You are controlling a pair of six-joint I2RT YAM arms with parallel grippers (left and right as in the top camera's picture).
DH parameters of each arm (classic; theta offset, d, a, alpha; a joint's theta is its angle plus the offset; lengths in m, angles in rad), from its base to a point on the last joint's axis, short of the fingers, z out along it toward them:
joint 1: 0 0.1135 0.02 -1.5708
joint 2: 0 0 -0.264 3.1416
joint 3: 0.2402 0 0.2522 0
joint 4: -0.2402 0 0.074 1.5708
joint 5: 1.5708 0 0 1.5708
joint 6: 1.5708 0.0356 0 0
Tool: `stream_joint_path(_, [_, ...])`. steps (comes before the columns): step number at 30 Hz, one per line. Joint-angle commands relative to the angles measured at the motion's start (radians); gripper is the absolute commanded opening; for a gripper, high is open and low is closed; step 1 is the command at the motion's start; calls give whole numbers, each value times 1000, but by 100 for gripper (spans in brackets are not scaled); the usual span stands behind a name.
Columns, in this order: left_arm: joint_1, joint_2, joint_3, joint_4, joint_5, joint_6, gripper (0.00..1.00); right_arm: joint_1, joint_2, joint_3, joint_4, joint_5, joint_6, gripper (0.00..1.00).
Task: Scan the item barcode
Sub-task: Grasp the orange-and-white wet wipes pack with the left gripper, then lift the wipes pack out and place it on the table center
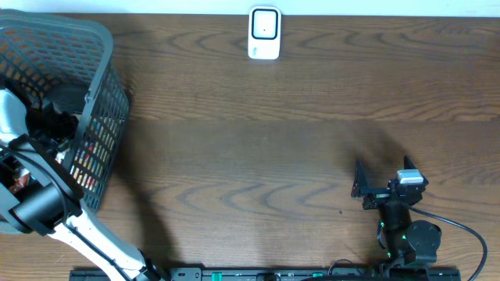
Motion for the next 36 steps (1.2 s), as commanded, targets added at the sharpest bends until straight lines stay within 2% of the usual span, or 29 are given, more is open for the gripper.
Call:
stream_joint_path(1, [-17,32,-5,-65,97,53,56,5,-6,-2,-4,4,-15,99])
stream_joint_path(2, [-20,32,-5,-78,97,53,47,5,-6,-2,-4,4,-15,99])
stream_joint_path(3, [-24,32,-5,-90,97,53,33,5,-6,-2,-4,4,-15,99])
stream_joint_path(4, [-25,32,-5,-95,97,51,11,5,-6,-2,-4,4,-15,99])
stream_joint_path(5, [-26,32,-5,-97,93,33,7,5,-6,-2,-4,4,-15,99])
stream_joint_path(11, [-9,1,71,-103,75,-19,7,5,-6,-2,-4,4,-15,99])
stream_joint_path(16, [-1,-110,226,-94,-170,-151,7,5,-6,-2,-4,4,-15,99])
stream_joint_path(21, [-1,-276,263,5,-200,-188,7,5,-6,-2,-4,4,-15,99])
stream_joint_path(24, [-1,-410,263,95,-200,-295,7,5,-6,-2,-4,4,-15,99])
stream_joint_path(27, [-1,-525,263,151,-189,-465,7,5,-6,-2,-4,4,-15,99])
stream_joint_path(28, [-1,-546,263,160,-175,-495,7,5,-6,-2,-4,4,-15,99])
stream_joint_path(30, [-1,-620,263,202,-46,-550,7,5,-6,-2,-4,4,-15,99])
stream_joint_path(31, [-2,-664,263,234,88,-550,7,5,-6,-2,-4,4,-15,99])
stream_joint_path(34, [-31,-731,263,278,328,-550,7,5,-6,-2,-4,4,-15,99])
stream_joint_path(36, [-92,-770,262,275,412,-550,7,5,-6,-2,-4,4,-15,99])
